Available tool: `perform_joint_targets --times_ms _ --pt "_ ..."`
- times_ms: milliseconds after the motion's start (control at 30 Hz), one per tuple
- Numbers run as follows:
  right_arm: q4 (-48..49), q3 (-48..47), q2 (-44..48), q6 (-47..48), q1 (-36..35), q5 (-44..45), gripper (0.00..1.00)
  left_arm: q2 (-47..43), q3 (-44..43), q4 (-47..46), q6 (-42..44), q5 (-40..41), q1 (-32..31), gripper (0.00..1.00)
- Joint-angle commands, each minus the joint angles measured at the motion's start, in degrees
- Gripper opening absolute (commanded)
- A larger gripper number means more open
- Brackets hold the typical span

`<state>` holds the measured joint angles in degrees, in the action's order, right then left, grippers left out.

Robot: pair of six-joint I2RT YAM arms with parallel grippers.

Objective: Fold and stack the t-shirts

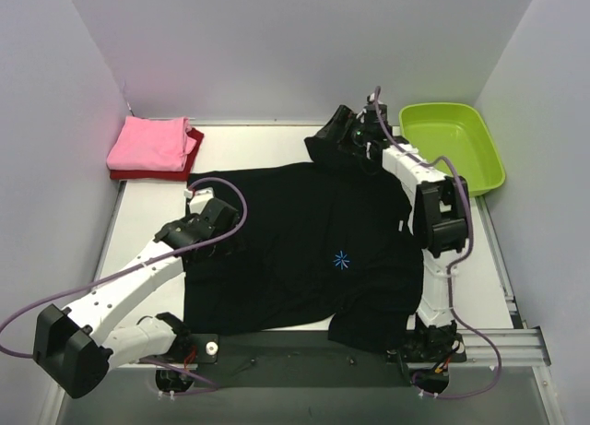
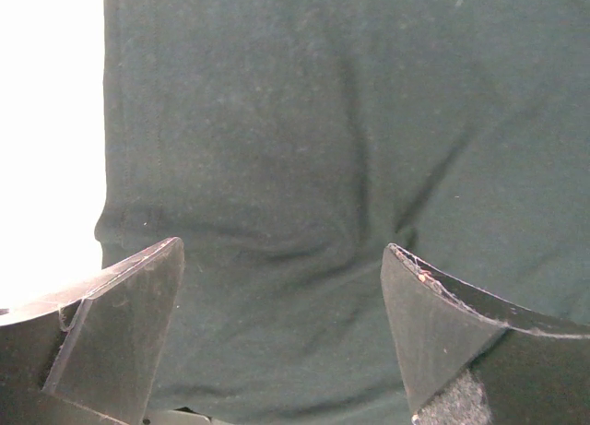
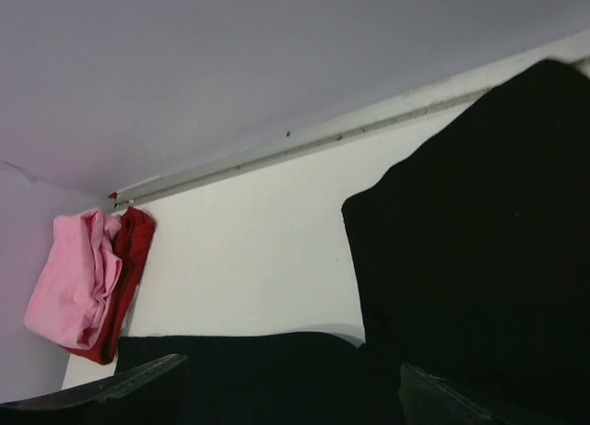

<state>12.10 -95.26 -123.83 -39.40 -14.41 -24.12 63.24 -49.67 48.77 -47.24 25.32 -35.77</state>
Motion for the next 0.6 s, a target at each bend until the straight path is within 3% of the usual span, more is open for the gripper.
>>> perform_joint_targets --times_ms 0,167,333,567 --pt "-13.7 4.8 14.5 10.8 -1.2 8.8 1.0 -1.3 -0.2 -4.8 3.1 -1.2 1.0 0.97" --pt "-30.2 11.0 22.8 15.9 -2.8 15.0 1.0 5.6 -1.6 -7.7 5.7 -5.2 3.9 0.97" --pt "-33.8 21.8 30.6 15.8 -3.8 19.0 0.99 14.4 -3.7 -12.1 7.1 -7.6 7.5 0.97" --pt "-39.2 20.0 26.5 16.9 -6.6 27.5 0.98 26.0 -12.2 -13.9 8.7 -12.7 16.0 0.97"
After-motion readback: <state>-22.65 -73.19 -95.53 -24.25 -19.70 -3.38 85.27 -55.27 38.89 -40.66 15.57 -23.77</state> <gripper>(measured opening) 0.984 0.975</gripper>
